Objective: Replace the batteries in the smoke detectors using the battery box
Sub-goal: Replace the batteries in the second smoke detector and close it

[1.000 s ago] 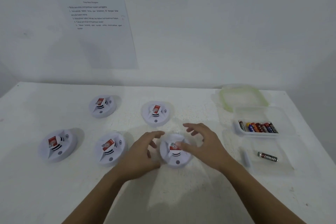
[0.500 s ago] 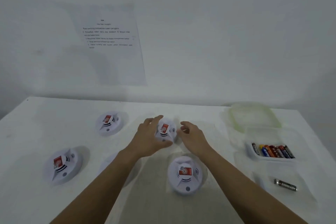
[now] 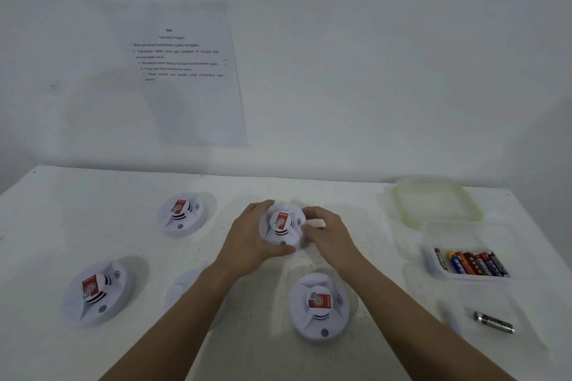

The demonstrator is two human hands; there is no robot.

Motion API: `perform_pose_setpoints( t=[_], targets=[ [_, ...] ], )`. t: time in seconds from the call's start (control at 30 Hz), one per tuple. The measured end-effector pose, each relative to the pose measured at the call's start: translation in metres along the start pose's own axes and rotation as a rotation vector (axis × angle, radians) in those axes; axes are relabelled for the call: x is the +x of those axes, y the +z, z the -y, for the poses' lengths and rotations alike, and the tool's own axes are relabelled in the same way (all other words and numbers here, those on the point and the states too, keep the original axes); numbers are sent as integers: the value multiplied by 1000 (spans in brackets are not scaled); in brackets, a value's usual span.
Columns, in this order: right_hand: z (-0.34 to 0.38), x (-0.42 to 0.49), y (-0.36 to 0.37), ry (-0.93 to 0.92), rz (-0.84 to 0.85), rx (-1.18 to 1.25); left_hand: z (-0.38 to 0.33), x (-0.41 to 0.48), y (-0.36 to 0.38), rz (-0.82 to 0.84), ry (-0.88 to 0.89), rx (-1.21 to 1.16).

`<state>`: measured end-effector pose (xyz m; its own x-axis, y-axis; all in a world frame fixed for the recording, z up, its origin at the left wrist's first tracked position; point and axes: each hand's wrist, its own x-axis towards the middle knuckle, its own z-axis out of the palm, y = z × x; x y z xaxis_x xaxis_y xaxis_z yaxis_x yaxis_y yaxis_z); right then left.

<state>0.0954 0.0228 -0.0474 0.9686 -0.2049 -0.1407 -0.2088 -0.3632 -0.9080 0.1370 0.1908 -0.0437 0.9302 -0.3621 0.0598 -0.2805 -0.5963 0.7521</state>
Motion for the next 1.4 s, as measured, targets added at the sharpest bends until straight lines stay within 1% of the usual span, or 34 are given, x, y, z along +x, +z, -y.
perform_pose_setpoints(
  t=[0.07, 0.17, 0.27, 0.37, 0.5, 0.6, 0.77, 0.87, 0.93, 1.0, 1.13, 1.23, 1.3, 1.4],
  targets=[
    [7, -6, -6, -9, -39, 116, -5, 1, -4, 34, -43, -53],
    [24, -20, -19, -53, -87, 293, -13, -4, -15, 53, 10, -125],
    [42, -37, -31, -149, -87, 416, -36, -14, -28, 76, 59, -214],
    [54, -52, -41, -226, -83, 405, -62, -27, -34, 87, 106, -359],
    [64, -76, -57, -283, -22, 422, -90, -45, -36, 88, 112, -495],
    [70, -93, -70, -272, 33, 438, -103, -59, -32, 97, 115, -510],
    [67, -116, -89, -278, 60, 440, -118, -76, -20, 118, 132, -471],
    [60, -127, -98, -284, 44, 439, -128, -86, -11, 93, 168, -308],
    [52, -132, -103, -282, 32, 426, -136, -93, -5, 31, 196, -222],
    [44, -135, -107, -279, 0, 376, -141, -100, 3, 16, 218, -197],
    [31, -141, -111, -342, -121, 217, -143, -109, 20, 74, 198, -204],
    [26, -145, -119, -392, -175, 99, -148, -111, 30, 62, 201, -203],
    [24, -147, -124, -403, -187, 38, -151, -111, 33, 55, 206, -203],
    [22, -150, -133, -416, -168, -67, -153, -110, 37, 99, 208, -233]
  ],
)
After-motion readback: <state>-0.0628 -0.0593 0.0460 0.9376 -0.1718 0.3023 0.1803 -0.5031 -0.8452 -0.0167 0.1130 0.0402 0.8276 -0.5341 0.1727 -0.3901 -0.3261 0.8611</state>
